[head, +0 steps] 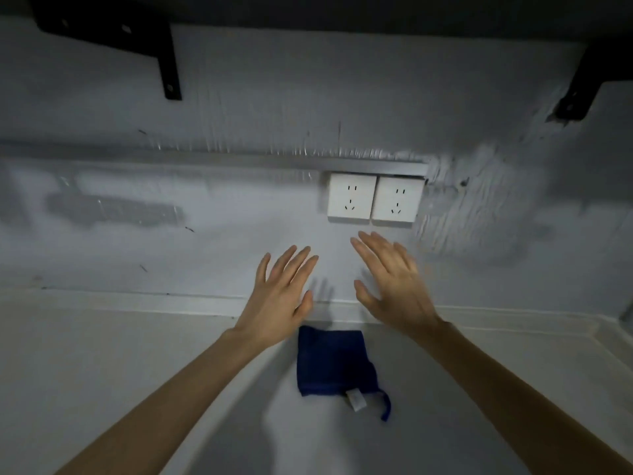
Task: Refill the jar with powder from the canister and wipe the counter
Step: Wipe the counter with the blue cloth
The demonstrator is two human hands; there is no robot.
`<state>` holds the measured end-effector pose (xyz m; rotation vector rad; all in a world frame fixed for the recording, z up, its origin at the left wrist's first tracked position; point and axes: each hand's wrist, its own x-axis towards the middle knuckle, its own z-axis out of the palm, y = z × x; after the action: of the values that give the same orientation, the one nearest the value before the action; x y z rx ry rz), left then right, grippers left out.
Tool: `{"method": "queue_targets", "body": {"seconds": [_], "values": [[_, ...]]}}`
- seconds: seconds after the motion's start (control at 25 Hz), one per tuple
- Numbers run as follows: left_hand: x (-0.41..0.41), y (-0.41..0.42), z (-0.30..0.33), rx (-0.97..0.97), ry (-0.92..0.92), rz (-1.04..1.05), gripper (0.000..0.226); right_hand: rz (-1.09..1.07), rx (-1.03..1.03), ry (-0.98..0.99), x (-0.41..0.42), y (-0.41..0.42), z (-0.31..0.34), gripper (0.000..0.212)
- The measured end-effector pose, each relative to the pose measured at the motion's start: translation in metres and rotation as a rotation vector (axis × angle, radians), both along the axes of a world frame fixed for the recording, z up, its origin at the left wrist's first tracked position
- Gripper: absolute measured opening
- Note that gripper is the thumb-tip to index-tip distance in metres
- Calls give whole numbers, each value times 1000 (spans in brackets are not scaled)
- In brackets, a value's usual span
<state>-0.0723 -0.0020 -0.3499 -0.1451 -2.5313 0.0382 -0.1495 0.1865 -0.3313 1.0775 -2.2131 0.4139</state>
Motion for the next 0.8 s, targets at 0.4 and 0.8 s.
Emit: {"method": "queue_targets", "body": {"seconds": [0.4, 0.8], "values": [[-35, -5, -127, 90, -660, -32, 90, -25, 488, -675, -32, -2, -156, 89], [-52, 4, -202, 98, -772, -91, 109, -67, 456, -733, -31, -4, -222, 100]]}}
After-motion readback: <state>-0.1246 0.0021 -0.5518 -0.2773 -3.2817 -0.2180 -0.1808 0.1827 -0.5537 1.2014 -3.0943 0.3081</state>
